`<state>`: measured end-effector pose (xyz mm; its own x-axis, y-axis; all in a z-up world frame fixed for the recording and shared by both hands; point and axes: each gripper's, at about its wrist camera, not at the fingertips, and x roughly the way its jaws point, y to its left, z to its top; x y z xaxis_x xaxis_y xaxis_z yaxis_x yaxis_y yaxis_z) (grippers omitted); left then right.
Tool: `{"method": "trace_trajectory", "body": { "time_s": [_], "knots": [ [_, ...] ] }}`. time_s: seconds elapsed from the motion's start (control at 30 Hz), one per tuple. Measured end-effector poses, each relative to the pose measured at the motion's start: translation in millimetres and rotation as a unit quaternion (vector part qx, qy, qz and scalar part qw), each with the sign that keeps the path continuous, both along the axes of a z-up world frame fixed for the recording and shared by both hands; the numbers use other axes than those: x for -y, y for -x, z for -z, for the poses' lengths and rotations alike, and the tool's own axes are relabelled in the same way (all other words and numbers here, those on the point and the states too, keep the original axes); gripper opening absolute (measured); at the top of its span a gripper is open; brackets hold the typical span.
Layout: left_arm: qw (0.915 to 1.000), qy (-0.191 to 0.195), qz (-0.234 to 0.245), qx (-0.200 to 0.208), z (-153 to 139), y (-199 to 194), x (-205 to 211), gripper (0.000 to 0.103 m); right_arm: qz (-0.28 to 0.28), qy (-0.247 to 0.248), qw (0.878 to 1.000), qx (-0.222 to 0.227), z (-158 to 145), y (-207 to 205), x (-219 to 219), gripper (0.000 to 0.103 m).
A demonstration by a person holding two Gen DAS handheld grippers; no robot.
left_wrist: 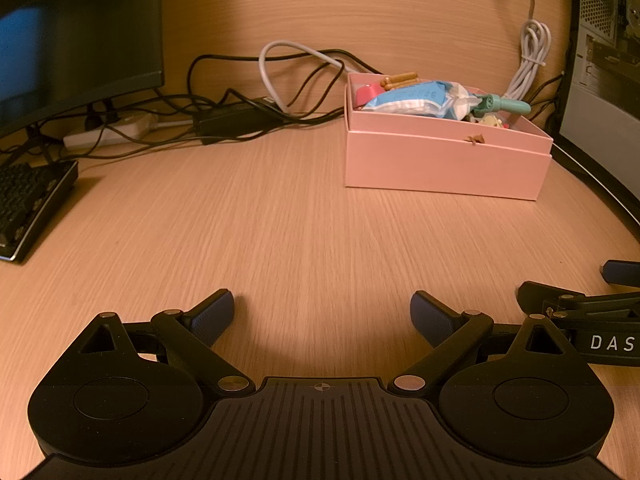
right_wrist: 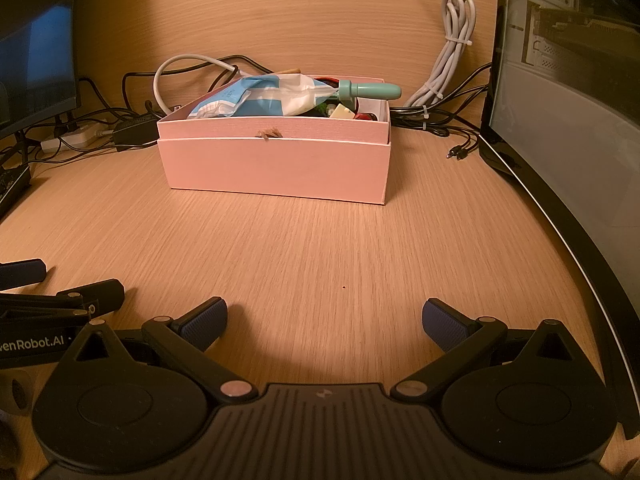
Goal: Organize objects
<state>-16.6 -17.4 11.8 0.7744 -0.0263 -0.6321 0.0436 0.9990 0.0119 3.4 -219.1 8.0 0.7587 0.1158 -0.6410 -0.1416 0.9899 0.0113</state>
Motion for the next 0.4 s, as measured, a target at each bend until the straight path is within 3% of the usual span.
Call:
{"method": "trace_trajectory", "body": {
  "time_s": [0.4],
  "knots": [
    [1.0000, 0.003, 0.002, 0.001, 0.2, -0.2, -2.3, 0.097, 0.000, 0.000, 1.000, 0.000, -0.6, -0.3, 0.2, 0.103]
  ]
}}
